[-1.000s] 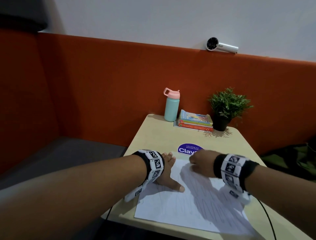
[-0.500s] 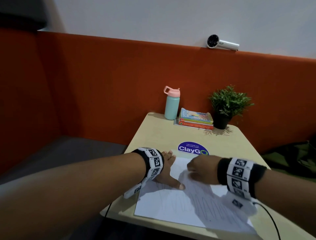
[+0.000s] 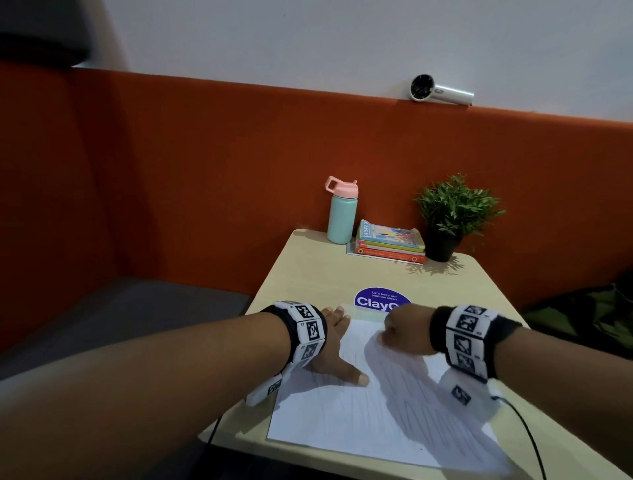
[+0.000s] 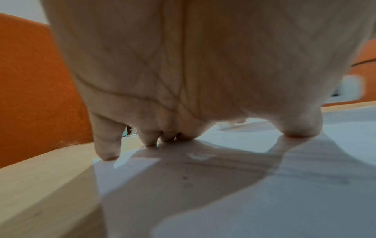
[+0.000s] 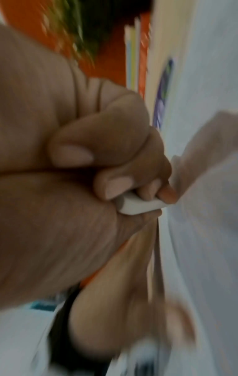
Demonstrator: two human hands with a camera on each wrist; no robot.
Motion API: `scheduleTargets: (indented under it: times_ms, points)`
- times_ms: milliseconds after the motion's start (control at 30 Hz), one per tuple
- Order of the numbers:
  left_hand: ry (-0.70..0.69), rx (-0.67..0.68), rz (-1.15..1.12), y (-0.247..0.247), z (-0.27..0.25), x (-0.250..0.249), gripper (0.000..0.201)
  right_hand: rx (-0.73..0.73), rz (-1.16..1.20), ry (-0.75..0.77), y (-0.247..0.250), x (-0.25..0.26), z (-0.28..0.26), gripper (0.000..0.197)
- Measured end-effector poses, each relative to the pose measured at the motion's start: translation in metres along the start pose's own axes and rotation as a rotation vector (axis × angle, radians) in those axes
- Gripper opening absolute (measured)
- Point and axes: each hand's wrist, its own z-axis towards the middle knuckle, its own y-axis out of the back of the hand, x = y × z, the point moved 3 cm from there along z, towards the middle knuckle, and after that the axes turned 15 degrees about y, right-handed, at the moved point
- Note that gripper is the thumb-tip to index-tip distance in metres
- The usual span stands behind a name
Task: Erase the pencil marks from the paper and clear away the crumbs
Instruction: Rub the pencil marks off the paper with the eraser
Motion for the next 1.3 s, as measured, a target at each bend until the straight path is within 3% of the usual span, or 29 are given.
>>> scheduleTargets:
  times_ms: [100, 267, 400, 567, 767, 900, 1067, 1300]
  points:
    - [0.002, -0.008, -0.006, 0.0, 0.0, 0.0, 0.127, 0.059, 0.063, 0.095, -0.01, 0.027, -0.006, 0.045]
    - [-0.002, -0.01, 0.01, 0.001, 0.0, 0.001, 0.127, -0.043, 0.092, -0.06, 0.004, -0.013, 0.004, 0.046]
    - [-0.002, -0.014, 0.012, 0.002, -0.002, 0.0, 0.127, 0.037, 0.144, 0.07, -0.011, 0.027, 0.002, 0.04]
    - [-0.002, -0.018, 0.004, -0.001, -0.001, 0.001, 0.127, -0.053, 0.23, -0.124, 0.008, -0.01, 0.008, 0.035]
    - [-0.012, -0.031, 0.017, 0.003, -0.005, 0.001, 0.126, 0.069, 0.258, 0.004, -0.003, 0.037, 0.01, 0.036]
    - [-0.006, -0.017, 0.001, 0.001, -0.004, 0.001, 0.126, -0.037, 0.207, -0.137, 0.013, -0.001, 0.015, 0.036]
    - [-0.007, -0.03, 0.021, 0.004, -0.006, 0.0, 0.124, 0.043, 0.241, -0.006, -0.003, 0.041, 0.014, 0.037]
    - [0.006, -0.016, -0.028, -0.003, -0.002, 0.004, 0.128, -0.073, 0.197, -0.136, 0.011, 0.004, 0.022, 0.037]
